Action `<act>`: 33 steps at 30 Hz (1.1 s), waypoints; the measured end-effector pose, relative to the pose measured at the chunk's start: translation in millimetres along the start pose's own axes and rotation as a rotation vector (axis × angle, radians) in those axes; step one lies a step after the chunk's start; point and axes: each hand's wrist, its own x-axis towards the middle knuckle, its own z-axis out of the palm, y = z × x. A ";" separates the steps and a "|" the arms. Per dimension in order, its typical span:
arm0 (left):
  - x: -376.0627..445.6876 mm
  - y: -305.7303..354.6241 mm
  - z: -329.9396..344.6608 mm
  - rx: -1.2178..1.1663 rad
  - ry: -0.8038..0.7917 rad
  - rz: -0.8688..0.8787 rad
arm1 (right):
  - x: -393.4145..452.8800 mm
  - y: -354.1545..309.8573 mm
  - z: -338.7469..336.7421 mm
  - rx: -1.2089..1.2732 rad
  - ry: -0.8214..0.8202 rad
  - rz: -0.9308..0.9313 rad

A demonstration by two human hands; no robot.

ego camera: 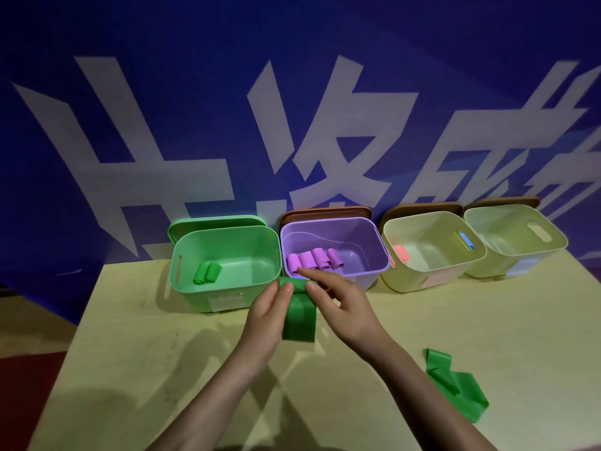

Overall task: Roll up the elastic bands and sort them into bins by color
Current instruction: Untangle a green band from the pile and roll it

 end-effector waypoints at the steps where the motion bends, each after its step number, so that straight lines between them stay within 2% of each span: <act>1: -2.6 1.3 1.5 0.014 -0.017 0.013 | -2.0 1.1 0.9 0.033 0.011 0.037; 4: -10.4 3.1 4.2 0.068 -0.051 0.024 | -9.4 2.0 0.0 0.059 0.015 0.058; 11: -24.2 -2.5 8.3 0.173 -0.068 0.093 | -28.2 -4.5 -3.7 -0.015 0.026 -0.049; 14: -30.8 -0.3 10.6 0.060 -0.026 0.020 | -31.1 -7.5 -4.6 -0.027 0.049 -0.093; 17: -32.5 4.1 9.3 -0.139 -0.048 -0.142 | -32.4 -12.7 -4.7 -0.014 0.080 -0.137; 19: -32.0 7.0 6.6 -0.197 -0.045 -0.174 | -32.5 -14.2 -3.7 0.001 0.088 -0.140; 25: -35.4 12.0 0.6 -0.196 -0.015 -0.124 | -29.9 -19.1 2.1 0.065 0.095 -0.135; 33: -42.5 16.4 2.4 -0.131 0.016 0.016 | -29.2 -23.5 -4.9 0.022 0.078 -0.211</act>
